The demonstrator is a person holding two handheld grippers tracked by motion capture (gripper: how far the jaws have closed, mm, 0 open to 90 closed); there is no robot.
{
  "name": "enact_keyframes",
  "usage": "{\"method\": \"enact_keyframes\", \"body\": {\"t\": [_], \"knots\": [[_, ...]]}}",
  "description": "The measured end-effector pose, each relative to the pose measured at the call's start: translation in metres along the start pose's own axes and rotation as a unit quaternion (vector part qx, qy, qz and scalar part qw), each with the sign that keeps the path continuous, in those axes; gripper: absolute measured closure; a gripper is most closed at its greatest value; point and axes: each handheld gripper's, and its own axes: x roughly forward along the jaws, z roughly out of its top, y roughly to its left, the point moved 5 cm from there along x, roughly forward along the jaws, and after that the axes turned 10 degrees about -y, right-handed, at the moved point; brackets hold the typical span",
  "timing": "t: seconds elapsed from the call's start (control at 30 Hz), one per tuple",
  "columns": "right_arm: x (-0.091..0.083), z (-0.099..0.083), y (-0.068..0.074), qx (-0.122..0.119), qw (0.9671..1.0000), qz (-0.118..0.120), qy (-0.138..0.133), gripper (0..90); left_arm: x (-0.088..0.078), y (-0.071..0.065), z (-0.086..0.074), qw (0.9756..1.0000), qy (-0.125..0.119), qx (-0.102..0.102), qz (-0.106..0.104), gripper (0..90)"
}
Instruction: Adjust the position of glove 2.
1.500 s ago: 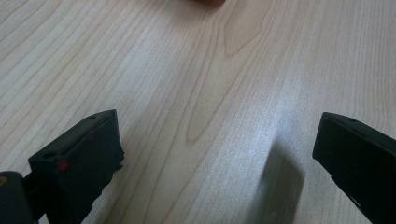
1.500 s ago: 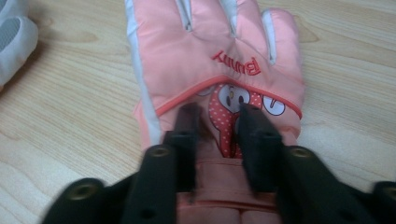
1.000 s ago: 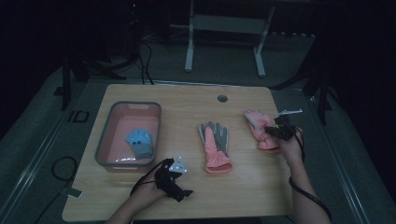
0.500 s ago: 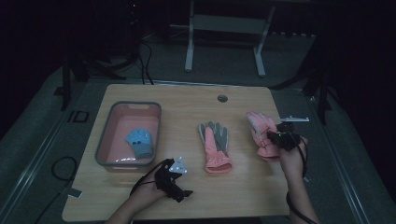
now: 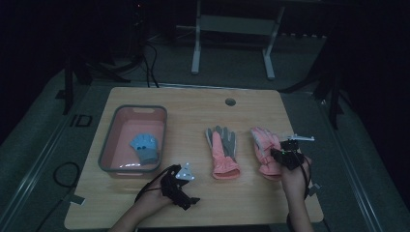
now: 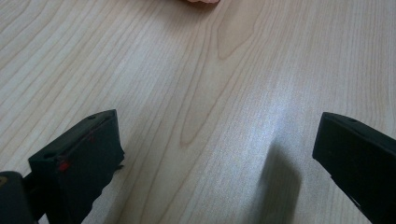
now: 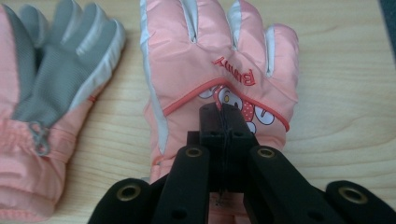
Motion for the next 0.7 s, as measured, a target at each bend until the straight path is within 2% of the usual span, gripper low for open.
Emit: {"method": "enact_keyframes", "body": {"t": [0.2, 0.27, 0.5, 0.7], "knots": [[0.019, -0.012, 0.005, 0.009, 0.9997, 0.000, 0.021, 88.5, -0.001, -0.001, 0.000, 1.0000, 0.001, 0.003, -0.001, 1.5], [0.023, -0.015, 0.005, 0.009, 0.9996, 0.007, 0.027, 87.9, -0.001, -0.001, 0.000, 1.0000, 0.001, 0.003, -0.001, 1.5], [0.025, -0.016, 0.004, -0.029, 0.9988, 0.021, 0.033, 85.5, -0.001, -0.001, 0.000, 1.0000, 0.002, 0.004, 0.000, 1.5], [0.016, -0.006, 0.000, -0.069, 0.9955, 0.059, 0.027, 75.5, 0.000, -0.002, 0.001, 1.0000, 0.003, 0.005, -0.002, 1.5]]}}
